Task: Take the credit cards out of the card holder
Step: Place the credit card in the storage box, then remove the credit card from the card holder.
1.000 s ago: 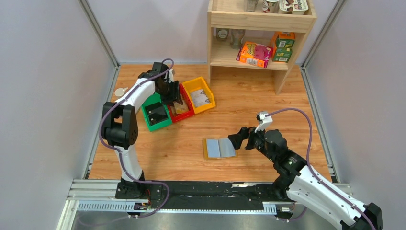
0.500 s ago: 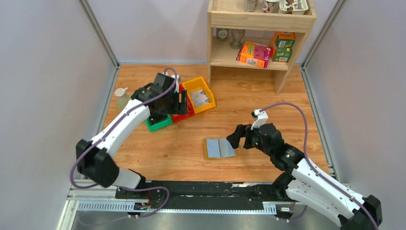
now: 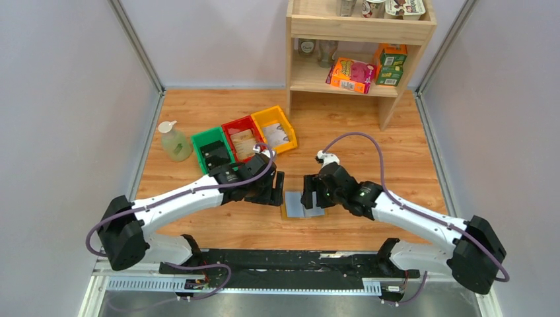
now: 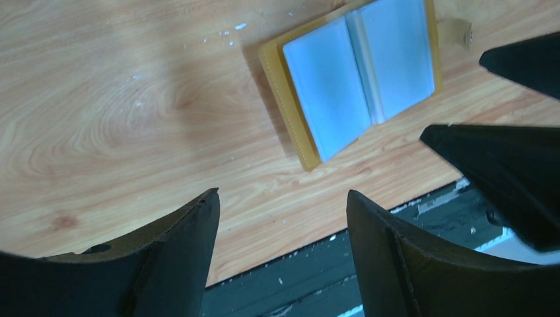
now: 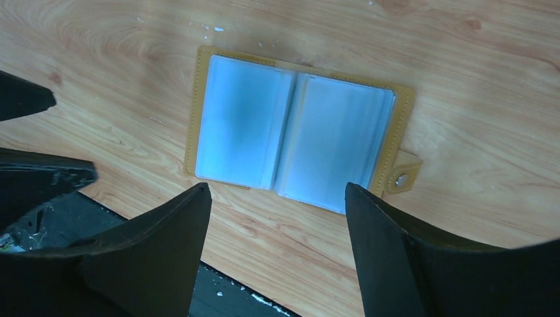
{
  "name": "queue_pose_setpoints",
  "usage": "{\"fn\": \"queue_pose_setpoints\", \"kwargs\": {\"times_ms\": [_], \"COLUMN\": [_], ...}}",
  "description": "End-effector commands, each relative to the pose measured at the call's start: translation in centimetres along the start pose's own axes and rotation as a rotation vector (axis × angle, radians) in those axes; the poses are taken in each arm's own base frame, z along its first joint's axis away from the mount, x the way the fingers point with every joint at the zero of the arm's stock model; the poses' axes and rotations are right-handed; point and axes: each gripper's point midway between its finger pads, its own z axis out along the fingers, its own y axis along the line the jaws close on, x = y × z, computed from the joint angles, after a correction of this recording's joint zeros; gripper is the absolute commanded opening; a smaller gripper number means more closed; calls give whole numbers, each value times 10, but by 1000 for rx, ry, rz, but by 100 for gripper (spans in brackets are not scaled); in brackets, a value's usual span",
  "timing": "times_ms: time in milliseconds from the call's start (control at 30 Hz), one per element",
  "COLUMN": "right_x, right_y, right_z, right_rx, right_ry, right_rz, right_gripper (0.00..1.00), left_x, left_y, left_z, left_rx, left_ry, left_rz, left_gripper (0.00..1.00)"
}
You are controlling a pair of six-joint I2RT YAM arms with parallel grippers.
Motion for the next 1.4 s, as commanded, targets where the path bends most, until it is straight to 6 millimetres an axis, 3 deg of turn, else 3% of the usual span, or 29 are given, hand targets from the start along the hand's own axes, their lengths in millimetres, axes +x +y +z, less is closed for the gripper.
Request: {"fn": "queue_pose_setpoints", "kwargs": {"times_ms": [0,267,500,600,733,867,1100,1367], "right_x": [-12,-5,11,16,24,25,18,18], "right_y": [3,-8,-16,-13,-9,-2,-24,-25], "right_z": [10,33,46,50,51,48,37,41], "right_rx": [84,191,231,203,171,130,242,244], "right_ry": [6,73,138,151,176,176,124,132], "right_rz": [4,1,-11,4,12,16,21,5], "right_gripper": [75,69,68,67,65,61,64,66], "left_x": [-17,-14,3,19,38,44,48,56], "left_y": [-13,-20,-18,-11,-4,-5,-6,-5], "left_z": [19,58,93,101,106,104,104,107], "left_rx": [3,15,4,-9,18,52,67,73], "left_ry": [-67,-44,26,76,90,94,94,117], "left_rz": [-54,-45,-23,-34,-81,-103,-116,-133], "left_gripper": [78,78,77,69,56,46,42,36]}}
